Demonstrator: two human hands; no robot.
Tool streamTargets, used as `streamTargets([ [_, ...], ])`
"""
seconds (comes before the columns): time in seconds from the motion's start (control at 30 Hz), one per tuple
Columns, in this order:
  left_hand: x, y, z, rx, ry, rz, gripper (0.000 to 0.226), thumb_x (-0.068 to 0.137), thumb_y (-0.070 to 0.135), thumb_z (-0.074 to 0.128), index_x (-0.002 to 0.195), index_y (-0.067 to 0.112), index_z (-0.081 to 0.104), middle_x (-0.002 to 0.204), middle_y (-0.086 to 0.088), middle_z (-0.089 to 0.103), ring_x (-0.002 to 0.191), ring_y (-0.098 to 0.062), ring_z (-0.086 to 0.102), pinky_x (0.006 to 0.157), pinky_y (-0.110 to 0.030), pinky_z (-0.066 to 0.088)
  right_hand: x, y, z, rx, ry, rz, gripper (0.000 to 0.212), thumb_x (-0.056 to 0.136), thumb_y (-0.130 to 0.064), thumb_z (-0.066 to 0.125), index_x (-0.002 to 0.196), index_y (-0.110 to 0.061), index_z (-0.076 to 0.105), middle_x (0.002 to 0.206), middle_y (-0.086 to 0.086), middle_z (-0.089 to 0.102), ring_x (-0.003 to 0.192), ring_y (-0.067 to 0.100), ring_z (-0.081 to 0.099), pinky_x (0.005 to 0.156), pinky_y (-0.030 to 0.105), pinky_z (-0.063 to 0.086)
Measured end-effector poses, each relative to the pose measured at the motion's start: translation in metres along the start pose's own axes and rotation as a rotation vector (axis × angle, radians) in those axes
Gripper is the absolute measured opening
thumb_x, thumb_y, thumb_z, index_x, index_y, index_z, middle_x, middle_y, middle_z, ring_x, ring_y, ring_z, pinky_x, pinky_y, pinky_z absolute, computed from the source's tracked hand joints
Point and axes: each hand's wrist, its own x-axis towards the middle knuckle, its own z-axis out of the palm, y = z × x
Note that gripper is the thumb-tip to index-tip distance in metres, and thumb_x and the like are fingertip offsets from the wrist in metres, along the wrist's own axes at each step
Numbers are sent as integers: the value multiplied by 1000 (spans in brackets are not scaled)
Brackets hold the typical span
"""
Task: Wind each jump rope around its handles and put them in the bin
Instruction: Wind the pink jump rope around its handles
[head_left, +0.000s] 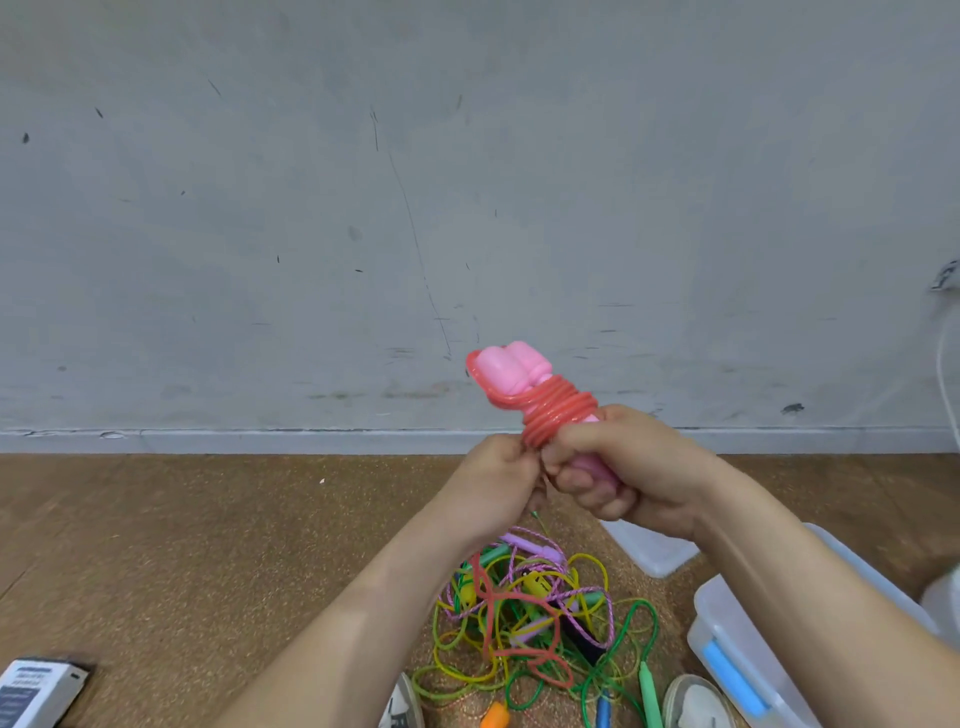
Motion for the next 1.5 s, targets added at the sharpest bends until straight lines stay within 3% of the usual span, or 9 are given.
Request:
streamTargets([
  [0.13, -4, -5, -8, 438, 11, 152, 16, 97, 31, 48, 88, 23, 58, 55, 7, 57, 57, -10, 52, 60, -30, 42, 5, -3, -24, 173, -63, 79, 5, 70, -6, 48, 73, -10, 51, 56, 0, 39, 41, 6, 29, 37, 14, 15],
  [0.33, -10, 3, -28, 407, 30, 123, 17, 96, 33, 51, 84, 22, 54, 57, 3, 63, 45, -5, 47, 53, -29, 36, 7, 3, -39, 287, -282, 88, 13, 68, 2, 58, 80, -1, 60, 69, 9, 49, 53, 12, 46, 44, 15, 35],
  [0.6, -16, 4, -13, 948, 103, 295, 21, 91, 41, 49, 94, 24, 62, 82, 1, 65, 85, -22, 59, 66, -33, 39, 20, 18, -13, -484, 265, 66, 13, 81, -6, 59, 70, -10, 56, 53, 5, 56, 46, 20, 54, 47, 28, 48],
  [0.8, -25, 18, -7, 1221, 163, 371, 16, 89, 27, 47, 102, 25, 56, 96, -4, 62, 90, -29, 59, 64, -33, 33, 37, 32, 1, -1172, 593, -161, 27, 89, -38, 54, 110, -23, 62, 102, 6, 70, 96, 31, 64, 67, 28, 37],
  [0.9, -25, 19, -26, 1145, 178, 433, 19, 88, 29, 48, 103, 29, 59, 90, -1, 65, 87, -26, 61, 64, -34, 42, 37, 33, 3, -1310, 580, -114, 20, 86, -34, 58, 97, -18, 61, 101, 7, 68, 92, 30, 64, 65, 28, 39],
  [1.13, -21, 16, -31, 961, -19, 517, 20, 83, 34, 63, 103, 31, 67, 96, 8, 68, 95, -12, 60, 78, -31, 45, 20, 31, 15, -1435, 170, 10, 17, 84, -32, 53, 74, -19, 47, 79, 0, 58, 76, 25, 57, 66, 32, 48],
  [1.2, -19, 14, -36, 918, -34, 517, 27, 82, 43, 65, 105, 29, 69, 97, 6, 68, 95, -13, 60, 80, -33, 46, 13, 25, 18, -1503, 126, -42, 13, 85, -29, 53, 79, -19, 47, 89, 3, 62, 76, 25, 54, 64, 31, 44],
  [1.4, -12, 10, -42, 463, -121, 266, 10, 83, 31, 71, 81, 23, 75, 73, 4, 70, 68, -10, 63, 67, -30, 50, -1, 16, 21, -1634, 17, -238, 21, 81, -23, 54, 69, -20, 37, 68, -2, 44, 71, 23, 50, 61, 30, 43],
  [1.5, -12, 12, -43, 245, -180, 144, 26, 81, 35, 67, 62, 16, 66, 49, 1, 51, 47, -9, 39, 47, -24, 32, -6, 12, 23, -1609, -36, -298, 23, 80, -23, 57, 65, -16, 40, 59, -2, 40, 54, 18, 41, 53, 28, 37],
])
